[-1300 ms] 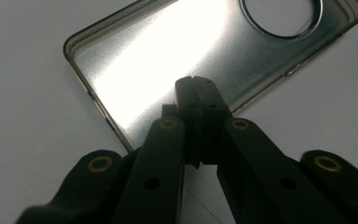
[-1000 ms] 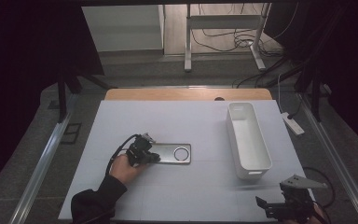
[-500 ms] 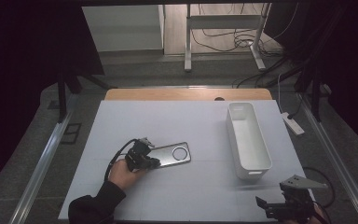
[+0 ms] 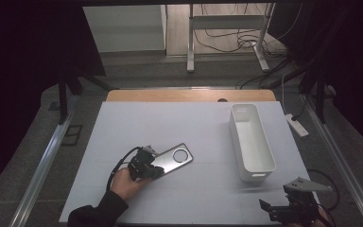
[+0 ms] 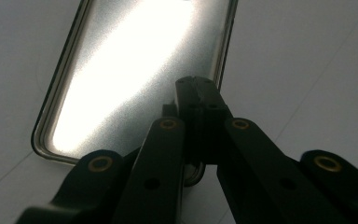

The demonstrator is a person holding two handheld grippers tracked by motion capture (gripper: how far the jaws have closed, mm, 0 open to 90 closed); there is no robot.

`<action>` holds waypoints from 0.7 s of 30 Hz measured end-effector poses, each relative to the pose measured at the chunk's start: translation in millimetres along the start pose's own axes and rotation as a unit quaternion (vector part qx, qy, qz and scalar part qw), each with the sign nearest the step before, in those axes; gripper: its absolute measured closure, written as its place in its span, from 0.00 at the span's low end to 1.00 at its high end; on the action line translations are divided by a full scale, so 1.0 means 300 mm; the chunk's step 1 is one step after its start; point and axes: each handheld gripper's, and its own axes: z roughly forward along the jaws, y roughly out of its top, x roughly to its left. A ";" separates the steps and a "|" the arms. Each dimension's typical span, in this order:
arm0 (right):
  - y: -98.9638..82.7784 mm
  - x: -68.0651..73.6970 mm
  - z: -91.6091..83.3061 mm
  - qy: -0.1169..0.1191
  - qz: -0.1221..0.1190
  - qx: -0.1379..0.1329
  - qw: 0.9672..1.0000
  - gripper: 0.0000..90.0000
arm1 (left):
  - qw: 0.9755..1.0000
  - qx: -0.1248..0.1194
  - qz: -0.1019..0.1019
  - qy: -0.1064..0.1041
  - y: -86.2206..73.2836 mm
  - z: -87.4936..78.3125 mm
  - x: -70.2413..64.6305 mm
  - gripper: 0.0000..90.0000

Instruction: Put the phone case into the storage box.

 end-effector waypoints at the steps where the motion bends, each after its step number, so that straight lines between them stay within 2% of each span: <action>1: 0.000 0.000 0.000 0.000 0.000 0.000 1.000 0.00 | 1.000 0.001 0.000 -0.001 -0.001 0.000 -0.003 0.99; 21: 0.001 0.002 0.002 0.000 -0.003 0.002 1.000 0.00 | 1.000 -0.006 -0.001 -0.028 0.009 0.030 -0.063 0.99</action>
